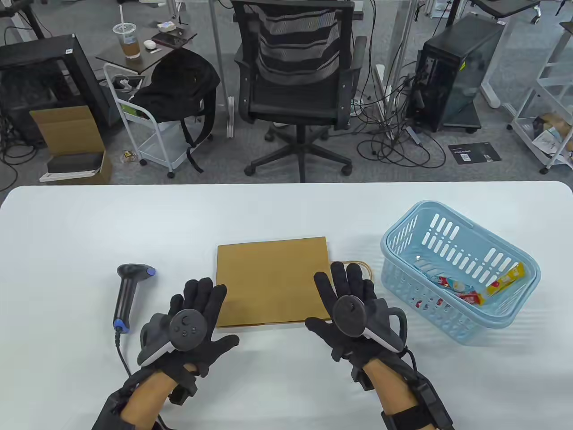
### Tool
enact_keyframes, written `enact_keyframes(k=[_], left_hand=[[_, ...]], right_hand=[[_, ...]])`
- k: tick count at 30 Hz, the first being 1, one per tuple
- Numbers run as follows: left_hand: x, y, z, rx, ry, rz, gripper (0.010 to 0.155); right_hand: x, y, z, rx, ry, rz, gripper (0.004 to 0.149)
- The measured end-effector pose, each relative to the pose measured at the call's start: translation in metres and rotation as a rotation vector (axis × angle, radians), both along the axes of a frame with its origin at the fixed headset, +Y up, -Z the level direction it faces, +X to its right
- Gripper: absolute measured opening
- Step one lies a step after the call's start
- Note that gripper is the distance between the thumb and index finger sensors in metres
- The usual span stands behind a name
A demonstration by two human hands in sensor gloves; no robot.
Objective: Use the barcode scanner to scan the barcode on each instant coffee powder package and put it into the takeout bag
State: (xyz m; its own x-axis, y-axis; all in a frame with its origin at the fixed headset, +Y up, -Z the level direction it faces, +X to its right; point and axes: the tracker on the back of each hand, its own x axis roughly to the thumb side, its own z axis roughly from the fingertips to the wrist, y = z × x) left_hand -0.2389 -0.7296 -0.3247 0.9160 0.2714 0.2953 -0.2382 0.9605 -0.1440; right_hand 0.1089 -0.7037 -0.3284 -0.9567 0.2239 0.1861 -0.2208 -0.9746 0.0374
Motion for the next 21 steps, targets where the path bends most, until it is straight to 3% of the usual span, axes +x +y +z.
enact_keyframes(k=[6, 12, 17, 21], left_hand=[[0.0, 0.003, -0.001, 0.014, -0.002, 0.01, 0.104], [-0.005, 0.015, 0.002, 0.081, 0.006, 0.034, 0.102], [-0.007, 0.018, 0.002, 0.099, 0.011, 0.035, 0.101], [-0.006, 0.018, 0.002, 0.111, 0.006, 0.044, 0.101]], right_hand=[[0.0, -0.001, -0.001, 0.004, 0.014, -0.012, 0.093], [0.001, 0.027, -0.008, 0.055, 0.021, -0.085, 0.086], [0.003, 0.019, -0.005, 0.016, 0.073, 0.021, 0.087], [0.019, 0.005, 0.008, 0.047, 0.08, -0.069, 0.085]])
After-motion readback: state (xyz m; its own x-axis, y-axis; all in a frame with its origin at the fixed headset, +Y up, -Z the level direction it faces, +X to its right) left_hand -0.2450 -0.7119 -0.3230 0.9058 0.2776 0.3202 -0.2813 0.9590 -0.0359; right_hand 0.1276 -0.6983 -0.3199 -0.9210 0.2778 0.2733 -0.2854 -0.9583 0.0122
